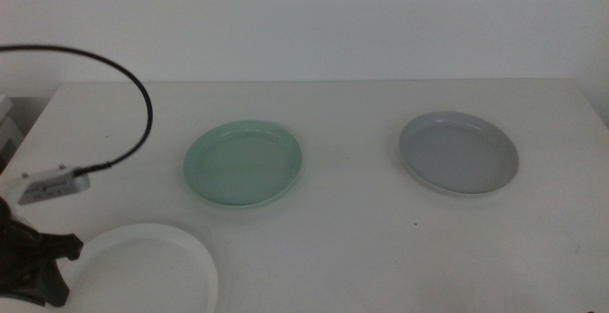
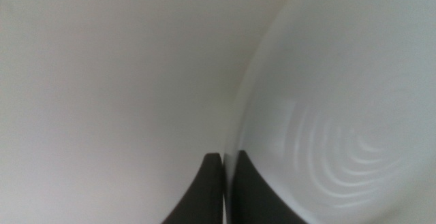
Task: Stack the three bowls on top of each other.
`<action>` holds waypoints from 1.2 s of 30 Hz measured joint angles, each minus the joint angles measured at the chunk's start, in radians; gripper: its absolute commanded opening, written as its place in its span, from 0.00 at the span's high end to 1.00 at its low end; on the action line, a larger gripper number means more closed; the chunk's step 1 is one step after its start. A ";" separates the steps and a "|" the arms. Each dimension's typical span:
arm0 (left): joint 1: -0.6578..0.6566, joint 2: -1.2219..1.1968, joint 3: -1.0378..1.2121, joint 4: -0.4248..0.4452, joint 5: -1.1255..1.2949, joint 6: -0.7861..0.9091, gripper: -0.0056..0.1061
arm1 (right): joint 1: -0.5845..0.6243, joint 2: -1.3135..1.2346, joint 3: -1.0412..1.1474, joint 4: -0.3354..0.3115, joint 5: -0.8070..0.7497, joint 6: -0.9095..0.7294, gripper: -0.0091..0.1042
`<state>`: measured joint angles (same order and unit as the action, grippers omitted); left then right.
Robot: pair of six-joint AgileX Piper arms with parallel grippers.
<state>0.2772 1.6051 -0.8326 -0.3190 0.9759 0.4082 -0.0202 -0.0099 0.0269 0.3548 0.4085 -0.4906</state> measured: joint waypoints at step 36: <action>-0.711 0.207 -0.322 -0.159 -0.027 -0.294 0.95 | 0.000 0.000 0.000 0.000 0.000 0.000 0.36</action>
<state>-0.4337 1.8120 -1.1548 -0.4782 0.9490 0.1137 -0.0202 -0.0099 0.0269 0.3548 0.4085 -0.4906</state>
